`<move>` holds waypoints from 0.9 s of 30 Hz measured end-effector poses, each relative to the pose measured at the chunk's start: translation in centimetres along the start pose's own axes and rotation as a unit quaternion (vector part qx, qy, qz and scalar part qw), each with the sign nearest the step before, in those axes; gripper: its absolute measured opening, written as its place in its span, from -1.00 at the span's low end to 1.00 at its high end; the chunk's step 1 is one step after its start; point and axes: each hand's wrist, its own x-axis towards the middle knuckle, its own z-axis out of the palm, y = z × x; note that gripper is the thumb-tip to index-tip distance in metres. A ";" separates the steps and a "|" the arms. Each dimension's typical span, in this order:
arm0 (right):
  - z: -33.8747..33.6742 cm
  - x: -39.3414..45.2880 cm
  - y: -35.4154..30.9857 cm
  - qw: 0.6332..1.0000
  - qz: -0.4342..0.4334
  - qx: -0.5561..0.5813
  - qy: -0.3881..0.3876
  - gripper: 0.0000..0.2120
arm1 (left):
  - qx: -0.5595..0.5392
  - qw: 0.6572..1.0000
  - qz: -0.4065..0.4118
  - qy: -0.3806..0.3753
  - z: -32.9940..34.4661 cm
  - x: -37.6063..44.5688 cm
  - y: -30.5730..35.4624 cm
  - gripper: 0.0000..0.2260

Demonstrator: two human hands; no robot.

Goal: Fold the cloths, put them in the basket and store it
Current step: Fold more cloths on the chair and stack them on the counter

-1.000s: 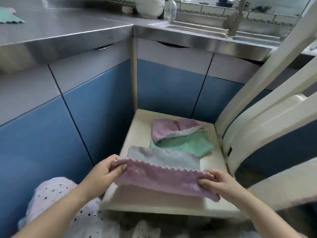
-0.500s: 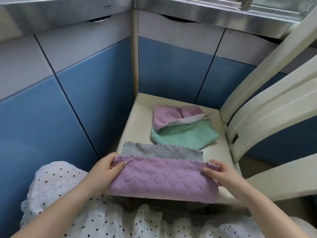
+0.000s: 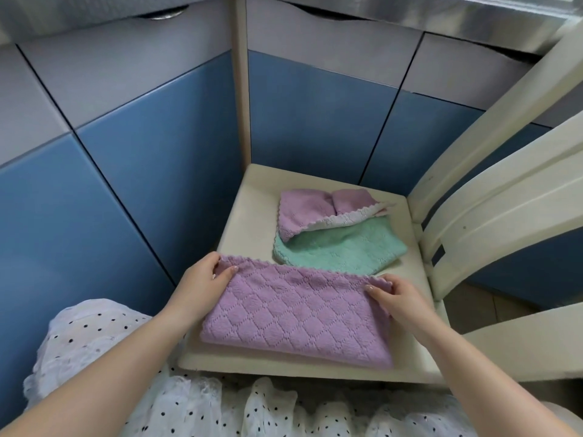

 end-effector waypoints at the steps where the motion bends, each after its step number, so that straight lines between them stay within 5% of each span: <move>1: 0.1 0.2 0.2 1.000 -0.002 0.005 0.001 -0.87 | 0.008 1.000 -0.003 -0.001 0.1 0.2 -0.1 -0.84; 5: 0.4 0.9 0.7 1.000 -0.004 -0.004 0.019 -0.85 | 0.033 0.999 -0.024 -0.016 0.3 1.0 -0.4 -0.87; 8: 0.5 0.3 0.6 0.993 -0.042 -0.039 0.107 -0.84 | 0.044 0.998 -0.034 0.002 -0.1 0.6 -0.3 -0.75; 11: 2.5 -2.3 -0.1 0.950 -0.197 -0.126 0.207 -0.75 | 0.161 0.977 0.097 0.100 0.5 -1.9 0.4 -0.66; 15: 10.1 -5.0 -1.1 0.905 -0.322 -0.233 0.153 -0.63 | 0.256 0.940 0.226 0.019 5.6 -5.0 2.4 -0.57; 27: 9.8 -2.6 0.7 0.854 -0.233 -0.463 0.047 -0.37 | 0.385 0.899 0.173 -0.113 7.2 -2.5 2.0 -0.28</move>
